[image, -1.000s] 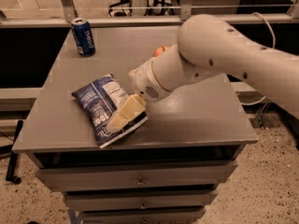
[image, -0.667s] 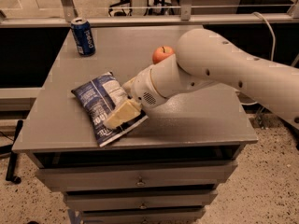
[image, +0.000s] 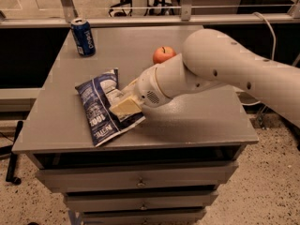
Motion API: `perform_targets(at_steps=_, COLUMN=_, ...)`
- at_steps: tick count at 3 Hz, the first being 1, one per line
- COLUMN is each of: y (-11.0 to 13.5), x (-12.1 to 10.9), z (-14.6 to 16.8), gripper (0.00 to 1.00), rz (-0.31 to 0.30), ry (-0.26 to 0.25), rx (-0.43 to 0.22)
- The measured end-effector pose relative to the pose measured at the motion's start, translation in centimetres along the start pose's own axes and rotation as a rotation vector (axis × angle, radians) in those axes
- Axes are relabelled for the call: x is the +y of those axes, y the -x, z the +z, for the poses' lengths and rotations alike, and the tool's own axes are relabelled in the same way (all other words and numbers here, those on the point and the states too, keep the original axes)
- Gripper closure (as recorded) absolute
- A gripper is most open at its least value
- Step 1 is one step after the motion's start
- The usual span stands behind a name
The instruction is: Pick blue chip bag
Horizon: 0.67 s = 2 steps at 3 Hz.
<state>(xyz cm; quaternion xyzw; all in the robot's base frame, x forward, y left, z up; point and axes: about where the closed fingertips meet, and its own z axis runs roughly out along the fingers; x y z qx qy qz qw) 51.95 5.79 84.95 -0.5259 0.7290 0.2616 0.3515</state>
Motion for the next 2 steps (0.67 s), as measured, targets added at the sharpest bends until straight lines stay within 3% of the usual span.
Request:
perform_targets(at_steps=1, y=2.7, x=-1.0, z=-4.6, gripper=1.00, rz=0.010, ry=-0.021, rx=-0.051)
perform_targets(at_steps=2, y=5.6, x=-2.0, z=-10.0, gripper=1.00, rz=0.000, ry=0.001, rx=-0.123)
